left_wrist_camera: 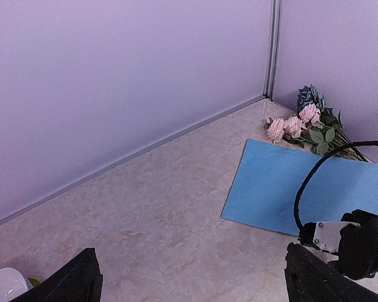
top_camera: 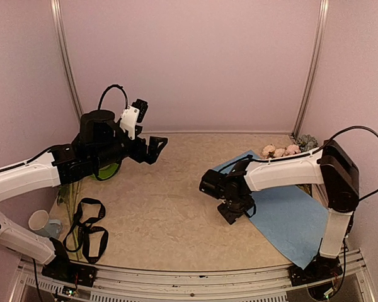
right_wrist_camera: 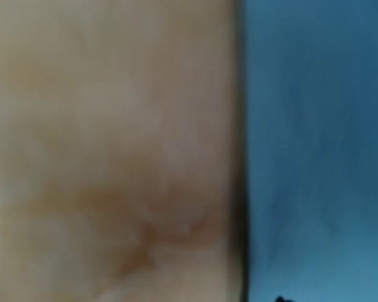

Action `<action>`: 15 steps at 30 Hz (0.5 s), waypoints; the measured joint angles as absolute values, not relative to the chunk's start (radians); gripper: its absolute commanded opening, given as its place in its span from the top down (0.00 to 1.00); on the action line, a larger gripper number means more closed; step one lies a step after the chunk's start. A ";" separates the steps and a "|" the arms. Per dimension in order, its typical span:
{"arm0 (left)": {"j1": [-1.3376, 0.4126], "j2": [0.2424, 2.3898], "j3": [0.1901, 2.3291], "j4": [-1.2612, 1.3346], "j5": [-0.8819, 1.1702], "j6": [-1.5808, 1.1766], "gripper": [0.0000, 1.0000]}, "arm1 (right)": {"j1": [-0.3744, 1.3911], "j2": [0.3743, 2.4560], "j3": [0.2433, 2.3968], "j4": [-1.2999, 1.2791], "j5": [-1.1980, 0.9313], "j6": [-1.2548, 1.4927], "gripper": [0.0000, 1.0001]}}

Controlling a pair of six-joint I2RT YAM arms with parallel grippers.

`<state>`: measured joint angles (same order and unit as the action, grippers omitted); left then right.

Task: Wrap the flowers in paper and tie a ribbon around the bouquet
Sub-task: Move the folded wrapping paper to the center of the board.

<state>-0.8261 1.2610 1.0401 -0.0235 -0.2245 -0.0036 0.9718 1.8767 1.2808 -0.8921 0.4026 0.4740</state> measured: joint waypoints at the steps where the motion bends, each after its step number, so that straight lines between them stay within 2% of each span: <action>1: -0.825 1.261 1.036 -0.023 -0.225 0.000 0.01 | 0.988 1.901 1.283 -0.919 0.420 0.491 0.44; 10: -0.817 1.248 0.984 -0.023 -0.216 0.010 0.01 | 1.011 2.030 1.318 -1.144 0.609 0.600 0.47; 15: -0.812 1.237 0.982 -0.021 -0.213 0.012 0.01 | 1.012 2.070 1.319 -1.186 0.689 0.614 0.52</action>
<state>-0.8120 1.2369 0.9817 -0.0212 -0.2134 0.0124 1.0119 2.0697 1.3186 -1.1862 0.6888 0.6136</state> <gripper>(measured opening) 0.986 0.504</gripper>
